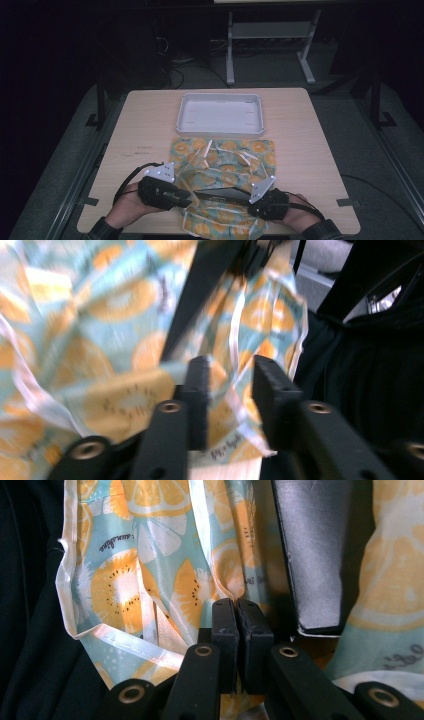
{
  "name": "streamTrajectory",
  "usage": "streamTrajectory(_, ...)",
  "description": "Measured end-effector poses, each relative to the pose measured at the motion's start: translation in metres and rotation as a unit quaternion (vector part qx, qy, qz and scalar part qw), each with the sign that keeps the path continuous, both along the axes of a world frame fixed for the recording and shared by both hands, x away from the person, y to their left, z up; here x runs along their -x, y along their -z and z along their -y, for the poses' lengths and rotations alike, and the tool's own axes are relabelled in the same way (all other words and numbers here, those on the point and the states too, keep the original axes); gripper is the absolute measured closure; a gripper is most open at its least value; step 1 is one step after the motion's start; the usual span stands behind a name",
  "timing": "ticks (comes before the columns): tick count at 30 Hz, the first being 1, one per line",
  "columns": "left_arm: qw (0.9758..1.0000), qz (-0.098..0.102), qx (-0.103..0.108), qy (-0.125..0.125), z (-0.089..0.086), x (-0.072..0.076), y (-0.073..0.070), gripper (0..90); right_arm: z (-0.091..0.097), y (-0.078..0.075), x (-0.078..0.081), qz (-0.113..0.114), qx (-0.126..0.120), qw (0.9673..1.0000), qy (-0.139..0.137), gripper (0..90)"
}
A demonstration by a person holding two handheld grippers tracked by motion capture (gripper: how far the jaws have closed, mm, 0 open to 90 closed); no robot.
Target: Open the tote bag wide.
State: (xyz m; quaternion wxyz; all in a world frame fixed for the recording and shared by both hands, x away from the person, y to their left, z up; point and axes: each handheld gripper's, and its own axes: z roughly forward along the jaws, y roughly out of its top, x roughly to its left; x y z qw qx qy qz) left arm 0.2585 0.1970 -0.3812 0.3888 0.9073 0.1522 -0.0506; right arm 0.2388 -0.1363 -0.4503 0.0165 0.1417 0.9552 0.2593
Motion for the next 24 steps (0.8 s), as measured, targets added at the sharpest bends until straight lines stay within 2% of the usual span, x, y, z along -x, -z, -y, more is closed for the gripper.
streamTrajectory(2, 0.9999, 0.012, 0.005, -0.007, 0.004, -0.006, -0.004, 82.9, 0.0, 0.0, 0.0, 0.0, 0.0, 1.0, 0.0, 86.6)
streamTrajectory(4, 0.9997, 0.02, 0.005, -0.013, 0.008, -0.012, -0.006, 87.7, 0.0, 0.0, 0.0, 0.0, 0.0, 1.0, 0.0, 86.7)
streamTrajectory(7, 0.9994, 0.026, 0.001, -0.024, 0.012, -0.025, -0.004, 89.3, 0.0, 0.0, 0.0, 0.001, 0.0, 1.0, 0.0, 86.7)
streamTrajectory(10, 0.9994, 0.018, -0.012, -0.026, 0.017, -0.032, 0.003, 89.4, 0.0, 0.0, 0.0, 0.001, 0.0, 1.0, -0.001, 86.7)
streamTrajectory(15, 0.9993, 0.007, -0.03, -0.021, 0.018, -0.028, 0.013, 89.4, 0.0, 0.0, 0.0, 0.001, -0.001, 1.0, -0.001, 86.7)
streamTrajectory(24, 0.9974, -0.001, -0.068, -0.025, 0.008, -0.022, 0.027, 89.5, 0.0, 0.0, 0.0, 0.003, 0.001, 1.0, -0.001, 86.7)
